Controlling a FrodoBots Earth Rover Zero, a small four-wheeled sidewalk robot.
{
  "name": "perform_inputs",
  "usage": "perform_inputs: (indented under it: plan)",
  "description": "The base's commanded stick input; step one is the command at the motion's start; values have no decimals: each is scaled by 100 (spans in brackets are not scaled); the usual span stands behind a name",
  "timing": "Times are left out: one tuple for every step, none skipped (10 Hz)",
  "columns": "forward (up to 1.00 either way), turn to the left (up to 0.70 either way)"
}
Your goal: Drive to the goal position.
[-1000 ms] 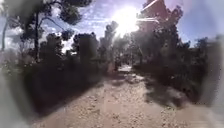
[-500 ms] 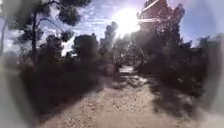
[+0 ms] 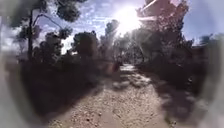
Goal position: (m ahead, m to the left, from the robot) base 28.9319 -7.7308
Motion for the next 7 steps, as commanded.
perform_inputs:
  plan:
    - [70,0]
    - [70,0]
    - [70,0]
    - [70,0]
    - [70,0]
    - [70,0]
    - [70,0]
